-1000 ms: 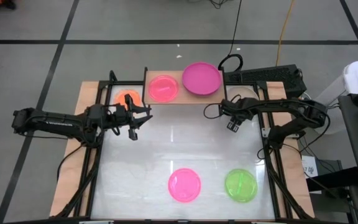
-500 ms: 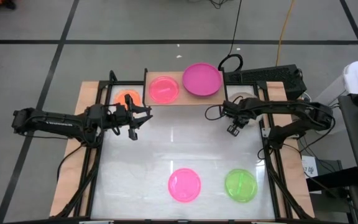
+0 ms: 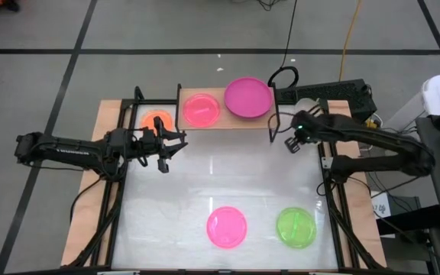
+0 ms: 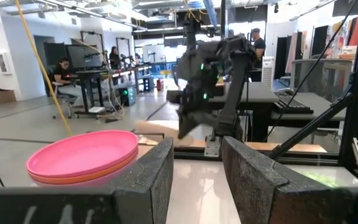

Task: Place and stack plates onto a shelf
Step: Stack the brown plate on top of the pink plate on the shelf, then stack the orange plate on top of the pink plate on the shelf

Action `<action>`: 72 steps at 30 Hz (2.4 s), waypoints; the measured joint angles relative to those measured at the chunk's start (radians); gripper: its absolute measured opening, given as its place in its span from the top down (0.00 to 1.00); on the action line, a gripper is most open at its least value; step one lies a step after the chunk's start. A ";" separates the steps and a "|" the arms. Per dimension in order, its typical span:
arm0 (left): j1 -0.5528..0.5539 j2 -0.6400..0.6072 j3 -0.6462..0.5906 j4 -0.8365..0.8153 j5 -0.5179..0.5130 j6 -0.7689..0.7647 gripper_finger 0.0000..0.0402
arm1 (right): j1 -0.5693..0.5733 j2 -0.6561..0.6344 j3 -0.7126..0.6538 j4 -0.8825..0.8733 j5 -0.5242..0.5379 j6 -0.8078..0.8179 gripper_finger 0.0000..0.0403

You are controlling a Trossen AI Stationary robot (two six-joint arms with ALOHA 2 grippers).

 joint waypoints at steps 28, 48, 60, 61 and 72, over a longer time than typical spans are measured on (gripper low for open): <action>0.001 0.000 0.000 0.012 -0.003 0.018 0.64 | 0.011 0.407 0.523 0.521 -0.164 -0.476 1.00; 0.002 0.000 0.000 -0.007 -0.004 0.015 0.64 | 0.099 0.577 0.538 0.294 0.103 -0.744 1.00; 0.002 0.000 0.000 -0.024 -0.005 0.009 0.64 | 0.139 0.528 0.538 0.275 0.104 -0.685 0.87; 0.002 0.000 0.000 -0.024 -0.005 0.008 0.64 | 0.143 0.525 0.538 0.274 0.103 -0.675 0.85; 0.002 -0.001 0.000 -0.132 -0.134 -0.050 0.64 | 0.242 0.430 0.538 0.285 0.103 -0.524 0.77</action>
